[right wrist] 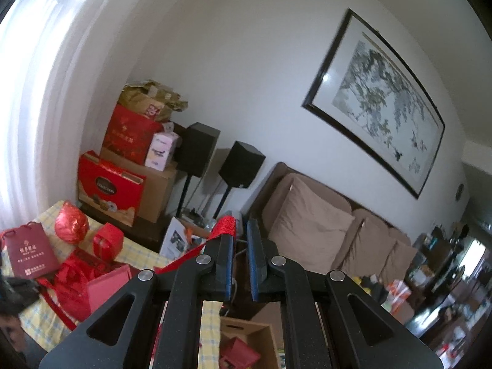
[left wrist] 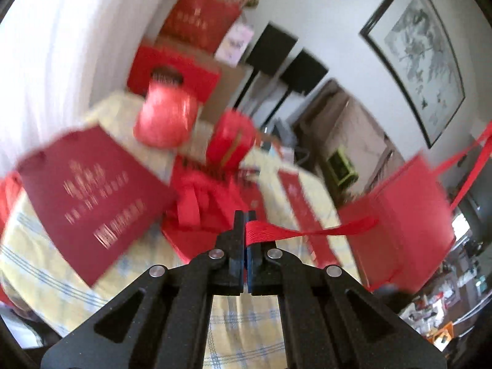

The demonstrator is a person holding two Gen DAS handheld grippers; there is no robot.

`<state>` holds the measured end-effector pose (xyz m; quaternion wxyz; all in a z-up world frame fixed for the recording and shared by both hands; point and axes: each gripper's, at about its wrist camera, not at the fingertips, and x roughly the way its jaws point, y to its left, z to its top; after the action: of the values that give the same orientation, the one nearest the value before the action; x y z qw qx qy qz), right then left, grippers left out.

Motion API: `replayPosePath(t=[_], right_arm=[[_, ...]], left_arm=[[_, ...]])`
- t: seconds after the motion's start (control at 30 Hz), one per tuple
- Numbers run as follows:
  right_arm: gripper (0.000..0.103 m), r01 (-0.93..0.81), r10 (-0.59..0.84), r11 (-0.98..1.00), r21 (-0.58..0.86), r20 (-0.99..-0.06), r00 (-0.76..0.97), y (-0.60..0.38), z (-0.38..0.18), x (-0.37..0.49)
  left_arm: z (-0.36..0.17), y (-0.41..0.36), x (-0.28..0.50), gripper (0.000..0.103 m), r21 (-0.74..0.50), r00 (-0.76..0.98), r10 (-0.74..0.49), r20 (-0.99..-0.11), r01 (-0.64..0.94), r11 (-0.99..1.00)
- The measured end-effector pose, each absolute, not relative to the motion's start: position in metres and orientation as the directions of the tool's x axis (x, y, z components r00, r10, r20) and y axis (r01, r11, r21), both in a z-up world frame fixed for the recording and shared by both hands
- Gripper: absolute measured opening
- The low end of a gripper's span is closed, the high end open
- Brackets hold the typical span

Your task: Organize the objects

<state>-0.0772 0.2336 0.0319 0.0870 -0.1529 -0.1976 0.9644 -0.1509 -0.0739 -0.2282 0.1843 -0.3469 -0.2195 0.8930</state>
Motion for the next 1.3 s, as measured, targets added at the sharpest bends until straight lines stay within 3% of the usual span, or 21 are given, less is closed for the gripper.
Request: replayPosePath(t=[0.17, 0.4, 0.63, 0.93, 1.03, 1.1, 1.17, 1.23, 1.3], right_arm=[[0.005, -0.042, 0.160, -0.939, -0.342, -0.324, -0.933, 0.244, 0.007, -0.072], [0.006, 0.049, 0.050, -0.969, -0.241, -0.388, -0.920, 0.242, -0.037, -0.060], [0.007, 0.125, -0.060, -0.985, -0.114, -0.456, -0.888, 0.246, -0.076, -0.043], [0.010, 0.320, -0.298, -0.947, 0.038, -0.482, -0.824, 0.233, -0.067, -0.024], [0.010, 0.369, -0.347, -0.928, 0.053, -0.486, -0.802, 0.218, -0.072, -0.024], [0.012, 0.386, -0.368, -0.920, 0.071, -0.496, -0.786, 0.214, -0.080, -0.023], [0.018, 0.398, -0.395, -0.911, 0.107, -0.502, -0.770, 0.219, -0.090, -0.020], [0.022, 0.387, -0.390, -0.914, 0.120, -0.517, -0.762, 0.225, -0.100, -0.019], [0.022, 0.366, -0.374, -0.922, 0.127, -0.535, -0.757, 0.231, -0.108, -0.022]], left_arm=[[-0.178, -0.069, -0.132, 0.001, -0.459, -0.756, 0.454, -0.471, -0.230, -0.858], [-0.129, -0.027, -0.143, 0.000, -0.375, -0.782, 0.431, -0.451, -0.273, -0.886], [-0.135, -0.008, -0.136, 0.001, -0.313, -0.770, 0.431, -0.470, -0.311, -0.897], [-0.135, -0.016, -0.131, 0.001, -0.309, -0.709, 0.475, -0.521, -0.362, -0.879], [-0.139, 0.006, -0.130, 0.011, -0.333, -0.639, 0.534, -0.553, -0.418, -0.845], [-0.141, 0.006, -0.124, 0.017, -0.347, -0.639, 0.558, -0.529, -0.437, -0.830], [-0.141, -0.001, -0.120, 0.040, -0.358, -0.635, 0.573, -0.517, -0.448, -0.819], [-0.143, -0.014, -0.119, 0.053, -0.388, -0.629, 0.589, -0.508, -0.443, -0.808], [-0.145, -0.023, -0.117, 0.055, -0.415, -0.616, 0.612, -0.496, -0.450, -0.791]])
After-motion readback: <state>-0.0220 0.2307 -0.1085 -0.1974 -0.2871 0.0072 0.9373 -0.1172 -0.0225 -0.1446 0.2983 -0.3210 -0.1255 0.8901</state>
